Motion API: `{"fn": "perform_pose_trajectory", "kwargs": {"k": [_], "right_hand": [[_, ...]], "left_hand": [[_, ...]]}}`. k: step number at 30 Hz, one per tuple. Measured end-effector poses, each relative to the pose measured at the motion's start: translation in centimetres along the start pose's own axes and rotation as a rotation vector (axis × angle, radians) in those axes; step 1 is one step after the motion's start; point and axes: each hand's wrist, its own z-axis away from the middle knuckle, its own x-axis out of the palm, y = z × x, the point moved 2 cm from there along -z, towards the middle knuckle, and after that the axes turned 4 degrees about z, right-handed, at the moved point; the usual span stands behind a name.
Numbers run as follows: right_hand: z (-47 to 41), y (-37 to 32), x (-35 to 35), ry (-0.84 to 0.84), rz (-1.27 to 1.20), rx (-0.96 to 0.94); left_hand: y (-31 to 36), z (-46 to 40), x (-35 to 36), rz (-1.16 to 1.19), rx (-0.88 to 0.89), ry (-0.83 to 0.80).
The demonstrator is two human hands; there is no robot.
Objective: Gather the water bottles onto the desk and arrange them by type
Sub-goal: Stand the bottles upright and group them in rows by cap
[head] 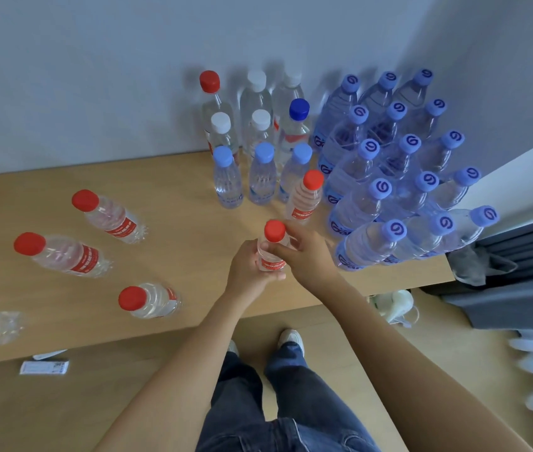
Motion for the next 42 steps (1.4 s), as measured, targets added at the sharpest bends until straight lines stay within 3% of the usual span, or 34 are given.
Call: {"fn": "perform_pose_trajectory", "kwargs": {"k": [12,27,42], "right_hand": [[-1.1,1.0,-0.9,0.068,0.102,-0.137],[-4.6,-1.3,-0.6,0.218,0.322,-0.101],[-7.5,-3.1,0.3,0.144,0.479,-0.011]], "left_hand": [[0.5,-1.1,1.0,0.0,0.109,0.133],[0.8,-6.0,0.5,-0.047,0.174,0.183],[2.0,-8.3,-0.2,-0.078,0.18,0.214]]}}
